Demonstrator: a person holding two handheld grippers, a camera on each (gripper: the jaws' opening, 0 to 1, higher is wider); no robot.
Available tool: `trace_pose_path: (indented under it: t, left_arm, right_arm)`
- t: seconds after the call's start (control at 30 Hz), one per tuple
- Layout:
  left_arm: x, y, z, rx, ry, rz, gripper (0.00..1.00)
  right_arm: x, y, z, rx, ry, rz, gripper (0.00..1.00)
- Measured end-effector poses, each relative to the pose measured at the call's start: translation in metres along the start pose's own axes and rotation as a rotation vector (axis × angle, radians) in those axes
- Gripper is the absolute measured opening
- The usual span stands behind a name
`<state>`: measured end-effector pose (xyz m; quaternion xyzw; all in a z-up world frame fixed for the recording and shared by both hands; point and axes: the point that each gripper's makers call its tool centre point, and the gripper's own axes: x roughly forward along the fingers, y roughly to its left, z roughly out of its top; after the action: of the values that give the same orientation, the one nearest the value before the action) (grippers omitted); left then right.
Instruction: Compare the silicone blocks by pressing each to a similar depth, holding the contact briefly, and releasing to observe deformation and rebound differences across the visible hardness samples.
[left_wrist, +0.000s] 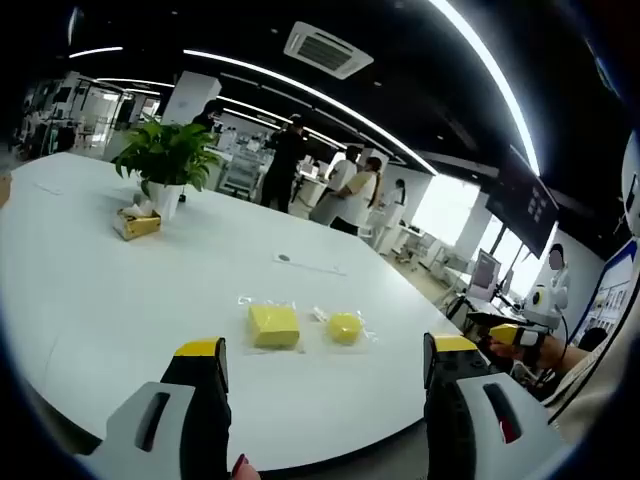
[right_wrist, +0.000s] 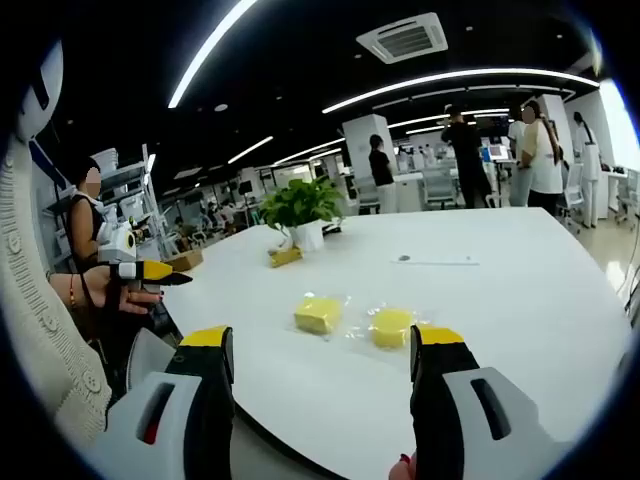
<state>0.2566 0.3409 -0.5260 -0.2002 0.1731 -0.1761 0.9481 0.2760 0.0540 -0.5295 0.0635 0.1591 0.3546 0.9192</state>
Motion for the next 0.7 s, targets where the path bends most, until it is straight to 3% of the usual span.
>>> trace_pose_path:
  t: [0.33,0.47,0.7]
  left_arm:
    - [0.013,-0.001,0.016,-0.050,0.007,-0.038,0.81]
    - [0.021,-0.007,0.026,-0.018,0.024,-0.062,0.82]
    - [0.044,-0.007,0.056,-0.005,0.013,-0.131,0.80]
  right_arm:
    - [0.004,-0.008,0.001,-0.003,0.014,0.004,0.66]
    - [0.007,-0.007,0.002,-0.008,0.020,0.012,0.66]
    - [0.017,-0.006,0.000,0.001,0.028,0.015,0.66]
